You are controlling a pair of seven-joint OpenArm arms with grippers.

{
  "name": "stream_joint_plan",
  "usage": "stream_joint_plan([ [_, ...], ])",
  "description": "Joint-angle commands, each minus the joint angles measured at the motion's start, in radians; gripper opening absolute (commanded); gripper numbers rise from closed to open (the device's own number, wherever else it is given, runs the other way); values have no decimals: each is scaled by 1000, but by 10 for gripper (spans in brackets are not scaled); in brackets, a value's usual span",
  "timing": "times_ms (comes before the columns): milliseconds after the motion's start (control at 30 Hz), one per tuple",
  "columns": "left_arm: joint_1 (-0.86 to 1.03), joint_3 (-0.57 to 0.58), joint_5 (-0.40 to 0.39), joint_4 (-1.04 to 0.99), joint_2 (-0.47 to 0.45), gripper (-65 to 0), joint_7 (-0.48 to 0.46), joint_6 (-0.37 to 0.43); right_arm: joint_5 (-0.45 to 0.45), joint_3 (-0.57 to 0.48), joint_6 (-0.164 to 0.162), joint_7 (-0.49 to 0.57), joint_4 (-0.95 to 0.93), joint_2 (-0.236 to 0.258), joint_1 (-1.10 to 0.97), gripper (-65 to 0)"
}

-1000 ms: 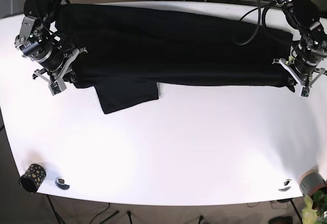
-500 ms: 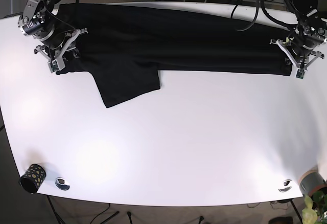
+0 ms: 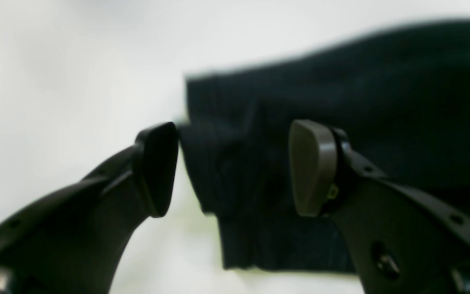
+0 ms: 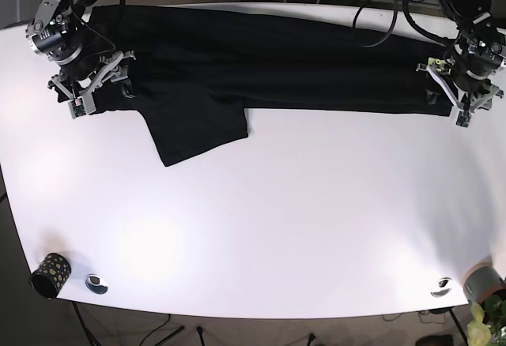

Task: Fold the T-shirt properly
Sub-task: 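Release the strip and regrasp its ends with both grippers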

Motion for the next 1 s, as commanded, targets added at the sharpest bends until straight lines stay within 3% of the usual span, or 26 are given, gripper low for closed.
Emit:
stream_joint_plan([
  [0, -27, -1, -6, 37, 26, -254, -18, -1, 9, 1, 4, 16, 16, 12, 21, -168],
  [267, -35, 40, -1, -21, 50, -258, -18, -1, 3, -95, 1, 16, -42, -26, 43, -190],
  [467, 2, 60, -1, -90, 46, -319, -21, -1, 1, -106, -1, 22, -169, -20, 60, -433],
  [533, 2, 60, -1, -130, 41, -331, -23, -1, 1, -105, -1, 22, -215, -13, 69, -472],
  [733, 5, 63, -1, -204, 12, -337, -24, -1, 1, -23, 4, 58, -360, 26, 70, -477],
  [967, -4, 74, -1, -239, 13, -333, -24, -1, 1, -25, 4, 107, -467, 59, 107, -477],
])
